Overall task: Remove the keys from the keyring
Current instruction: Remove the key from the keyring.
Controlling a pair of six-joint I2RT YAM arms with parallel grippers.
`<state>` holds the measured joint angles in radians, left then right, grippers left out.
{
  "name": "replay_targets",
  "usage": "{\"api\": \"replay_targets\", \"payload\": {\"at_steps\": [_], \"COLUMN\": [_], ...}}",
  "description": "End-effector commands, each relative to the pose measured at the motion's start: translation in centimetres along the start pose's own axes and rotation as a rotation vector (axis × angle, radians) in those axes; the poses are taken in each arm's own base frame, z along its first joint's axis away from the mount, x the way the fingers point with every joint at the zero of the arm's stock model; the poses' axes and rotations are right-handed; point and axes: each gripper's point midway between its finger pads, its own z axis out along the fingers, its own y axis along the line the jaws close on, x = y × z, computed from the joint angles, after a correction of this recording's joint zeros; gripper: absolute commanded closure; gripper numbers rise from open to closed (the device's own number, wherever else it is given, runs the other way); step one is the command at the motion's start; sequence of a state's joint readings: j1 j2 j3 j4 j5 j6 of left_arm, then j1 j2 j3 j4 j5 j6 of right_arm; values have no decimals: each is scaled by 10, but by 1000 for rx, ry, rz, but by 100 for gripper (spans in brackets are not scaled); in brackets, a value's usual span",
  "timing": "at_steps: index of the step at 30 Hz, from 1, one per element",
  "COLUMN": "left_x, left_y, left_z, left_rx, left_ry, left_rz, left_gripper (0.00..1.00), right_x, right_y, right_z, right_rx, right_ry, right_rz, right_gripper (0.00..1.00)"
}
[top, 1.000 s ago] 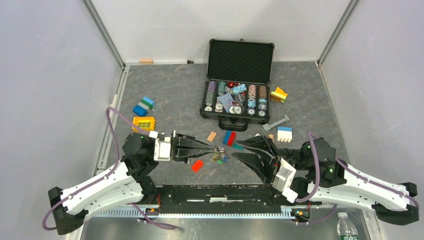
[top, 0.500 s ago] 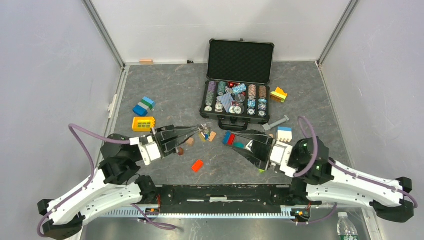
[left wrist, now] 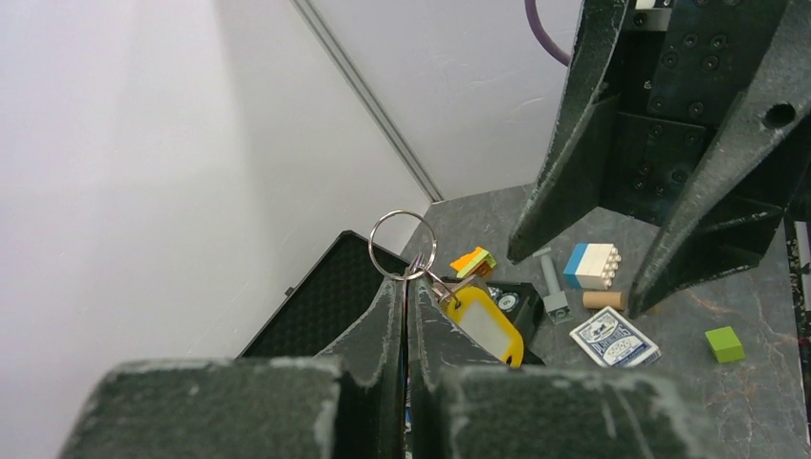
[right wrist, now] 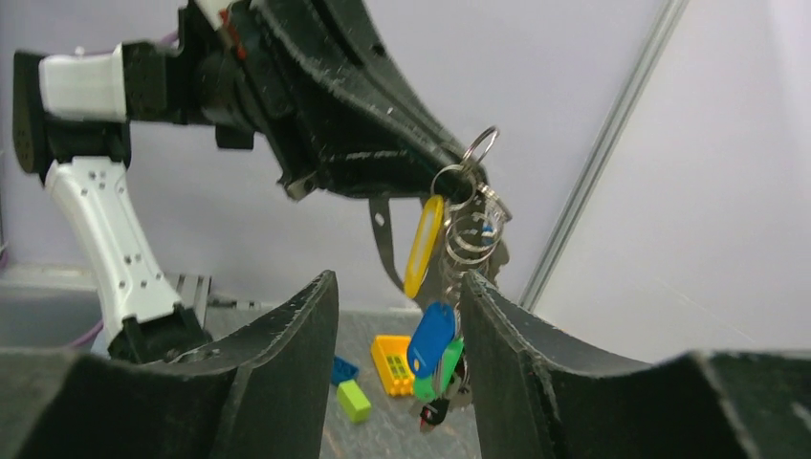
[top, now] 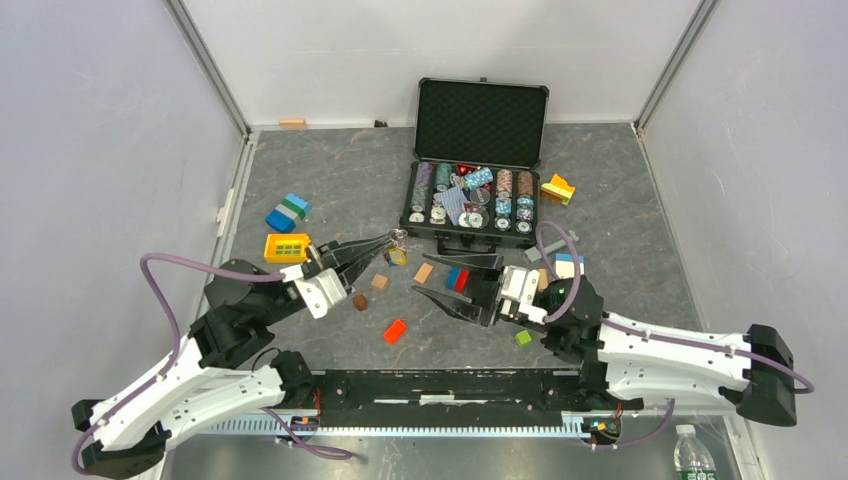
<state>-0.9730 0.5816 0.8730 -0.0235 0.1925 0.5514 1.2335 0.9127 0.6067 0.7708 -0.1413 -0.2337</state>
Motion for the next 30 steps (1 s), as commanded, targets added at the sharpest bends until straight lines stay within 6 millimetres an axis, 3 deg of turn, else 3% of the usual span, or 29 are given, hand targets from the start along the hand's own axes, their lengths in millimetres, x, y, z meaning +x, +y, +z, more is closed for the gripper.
{"api": "replay_targets", "payload": {"at_steps": [1, 7, 11, 18, 30], "left_x": [-24, -28, -31, -32, -35], "left_y": [13, 8, 7, 5, 0], "left_z": [-1, 2, 4, 4, 3], "left_rx": [-37, -47, -56, -63, -36], "left_ry": [-75, -149, -181, -212, -230], "left_rz": [41, -22, -62, -92, -102], "left_gripper": [98, 98, 98, 98, 98], "right_x": [-44, -39, -35, -28, -16], "right_y": [-22, -30, -25, -12, -26], "right_z": [7, 8, 13, 24, 23], "right_rx": [128, 197, 184, 158, 276], "right_ry": [-193, -201, -205, -195, -171], "right_rz": [45, 63, 75, 90, 112], "right_gripper": [46, 56, 59, 58, 57]}}
